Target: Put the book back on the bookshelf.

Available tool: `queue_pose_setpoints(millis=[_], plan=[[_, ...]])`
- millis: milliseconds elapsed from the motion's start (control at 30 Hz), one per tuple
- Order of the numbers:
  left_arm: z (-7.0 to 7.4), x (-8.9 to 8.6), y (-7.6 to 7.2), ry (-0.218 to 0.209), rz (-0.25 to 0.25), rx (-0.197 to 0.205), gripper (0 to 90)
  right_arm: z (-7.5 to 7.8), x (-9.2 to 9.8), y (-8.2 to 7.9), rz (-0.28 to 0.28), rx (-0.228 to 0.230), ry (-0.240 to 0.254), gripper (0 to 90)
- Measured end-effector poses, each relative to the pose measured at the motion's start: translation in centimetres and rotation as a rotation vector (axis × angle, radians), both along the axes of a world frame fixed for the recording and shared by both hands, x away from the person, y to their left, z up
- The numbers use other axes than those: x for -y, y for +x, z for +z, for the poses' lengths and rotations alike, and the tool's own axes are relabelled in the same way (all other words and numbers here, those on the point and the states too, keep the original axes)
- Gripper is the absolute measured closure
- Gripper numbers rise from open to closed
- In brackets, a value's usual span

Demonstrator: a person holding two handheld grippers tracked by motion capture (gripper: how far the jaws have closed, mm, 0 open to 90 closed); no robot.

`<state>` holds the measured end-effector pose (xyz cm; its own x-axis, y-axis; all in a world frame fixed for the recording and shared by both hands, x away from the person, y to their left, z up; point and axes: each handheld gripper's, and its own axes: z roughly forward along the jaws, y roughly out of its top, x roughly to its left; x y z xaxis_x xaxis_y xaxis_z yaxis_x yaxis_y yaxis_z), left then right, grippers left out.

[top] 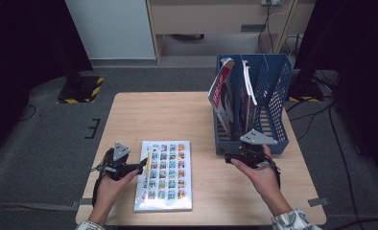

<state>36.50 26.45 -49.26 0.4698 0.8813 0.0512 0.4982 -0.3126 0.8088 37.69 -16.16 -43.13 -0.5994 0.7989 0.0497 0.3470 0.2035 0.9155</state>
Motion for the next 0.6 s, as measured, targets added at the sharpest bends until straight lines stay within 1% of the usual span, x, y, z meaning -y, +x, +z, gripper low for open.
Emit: queue_pose_setpoints(millis=[67, 167, 233, 433, 600], plan=[[0.0, 0.1, 0.0, 0.0, 0.0, -0.001, 11.1, -0.2, -0.9, 0.1, 0.019, -0.014, 0.002, 21.9], [0.0, 0.2, 0.0, 0.001, -0.003, -0.001, 11.5, -0.4, -1.9, 0.2, 0.041, -0.022, -0.002, 21.7], [-0.1, 0.2, 0.0, 0.003, -0.005, -0.003, 11.6, -0.7, -2.7, 0.4, 0.061, -0.022, -0.014, 21.3], [-0.1, 0.3, 0.0, 0.008, -0.008, -0.004, 11.7, -1.7, -4.8, 0.7, 0.107, -0.046, -0.043, 20.2], [-0.1, 0.4, 0.0, 0.005, -0.007, -0.005, 11.7, -2.4, -6.3, 0.9, 0.137, -0.066, -0.054, 18.7]])
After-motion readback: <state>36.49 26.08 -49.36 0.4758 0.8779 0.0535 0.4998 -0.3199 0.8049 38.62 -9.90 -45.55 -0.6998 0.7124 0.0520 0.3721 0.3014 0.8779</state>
